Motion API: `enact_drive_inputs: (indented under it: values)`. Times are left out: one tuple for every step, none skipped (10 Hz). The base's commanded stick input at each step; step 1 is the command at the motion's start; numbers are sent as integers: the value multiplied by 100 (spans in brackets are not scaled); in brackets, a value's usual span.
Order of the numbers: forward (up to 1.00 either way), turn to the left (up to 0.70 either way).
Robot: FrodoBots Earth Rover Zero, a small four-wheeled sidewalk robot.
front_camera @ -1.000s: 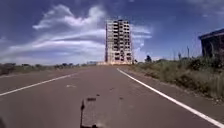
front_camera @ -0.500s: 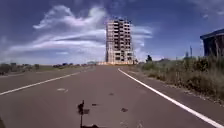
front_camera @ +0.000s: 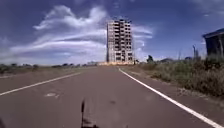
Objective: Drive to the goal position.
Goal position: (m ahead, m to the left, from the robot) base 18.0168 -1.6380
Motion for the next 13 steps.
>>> enact_drive_inputs:
  values:
    - [100,0]
    - [100,0]
    - [100,0]
    - [100,0]
    - [100,0]
    - [100,0]
    - [100,0]
    - [100,0]
    - [100,0]
    - [100,0]
    - [100,0]
    - [100,0]
    - [100,-9]
